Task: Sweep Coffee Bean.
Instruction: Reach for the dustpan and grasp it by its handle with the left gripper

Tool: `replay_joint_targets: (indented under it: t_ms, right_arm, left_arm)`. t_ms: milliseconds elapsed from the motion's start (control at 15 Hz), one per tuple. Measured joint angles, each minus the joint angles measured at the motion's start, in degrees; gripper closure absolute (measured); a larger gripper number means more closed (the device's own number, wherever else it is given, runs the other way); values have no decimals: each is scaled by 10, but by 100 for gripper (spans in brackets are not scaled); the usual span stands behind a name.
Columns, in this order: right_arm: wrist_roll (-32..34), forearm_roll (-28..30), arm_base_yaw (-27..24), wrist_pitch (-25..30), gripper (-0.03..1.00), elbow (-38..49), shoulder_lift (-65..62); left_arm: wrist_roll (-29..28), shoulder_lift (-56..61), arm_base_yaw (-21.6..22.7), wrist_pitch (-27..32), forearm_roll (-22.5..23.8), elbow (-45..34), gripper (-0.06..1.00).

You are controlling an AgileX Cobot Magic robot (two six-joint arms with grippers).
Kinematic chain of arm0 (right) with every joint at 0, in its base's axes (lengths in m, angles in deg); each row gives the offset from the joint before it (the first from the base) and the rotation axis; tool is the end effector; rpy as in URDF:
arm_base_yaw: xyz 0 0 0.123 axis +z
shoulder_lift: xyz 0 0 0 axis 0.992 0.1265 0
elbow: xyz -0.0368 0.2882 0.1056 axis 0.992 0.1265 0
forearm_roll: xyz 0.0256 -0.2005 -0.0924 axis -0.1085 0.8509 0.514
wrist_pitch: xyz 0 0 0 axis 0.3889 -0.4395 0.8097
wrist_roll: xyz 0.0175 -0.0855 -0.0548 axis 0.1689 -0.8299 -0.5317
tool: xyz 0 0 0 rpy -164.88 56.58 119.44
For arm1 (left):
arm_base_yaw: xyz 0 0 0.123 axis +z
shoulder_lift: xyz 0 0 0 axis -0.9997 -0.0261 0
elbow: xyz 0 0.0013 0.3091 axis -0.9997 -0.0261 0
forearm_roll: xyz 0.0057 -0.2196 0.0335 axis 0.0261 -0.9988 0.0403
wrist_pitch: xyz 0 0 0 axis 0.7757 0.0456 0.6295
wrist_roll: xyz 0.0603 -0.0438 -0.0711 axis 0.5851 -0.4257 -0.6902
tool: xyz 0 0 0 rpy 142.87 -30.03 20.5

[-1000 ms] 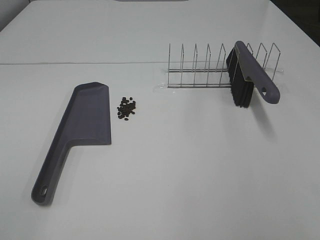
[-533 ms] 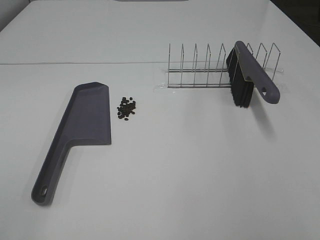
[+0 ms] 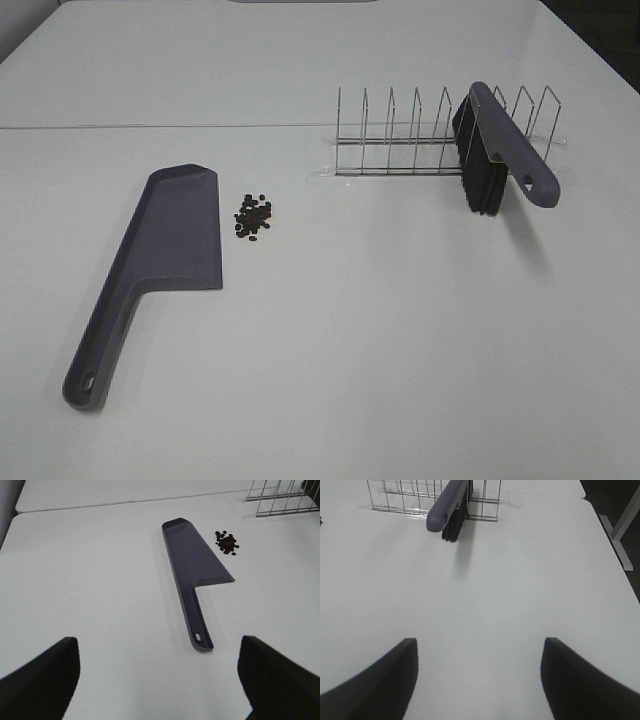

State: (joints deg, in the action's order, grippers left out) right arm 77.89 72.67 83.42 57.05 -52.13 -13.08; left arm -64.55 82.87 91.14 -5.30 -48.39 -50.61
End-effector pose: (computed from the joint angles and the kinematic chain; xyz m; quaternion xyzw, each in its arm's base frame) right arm -0.0461 -0.0036 0.2587 -0.0400 0.8496 -0.0359 0.5246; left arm -0.0462 -0.0167 0.2618 0.0486 0.8427 -0.0284 0.5354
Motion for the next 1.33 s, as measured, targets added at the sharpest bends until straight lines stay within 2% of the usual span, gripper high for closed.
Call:
replay_joint_targets:
  t_ms: [1333]
  right_arm:
    - [0, 0, 0, 0, 29, 0, 0]
  left_arm:
    - [0, 0, 0, 0, 0, 0, 13]
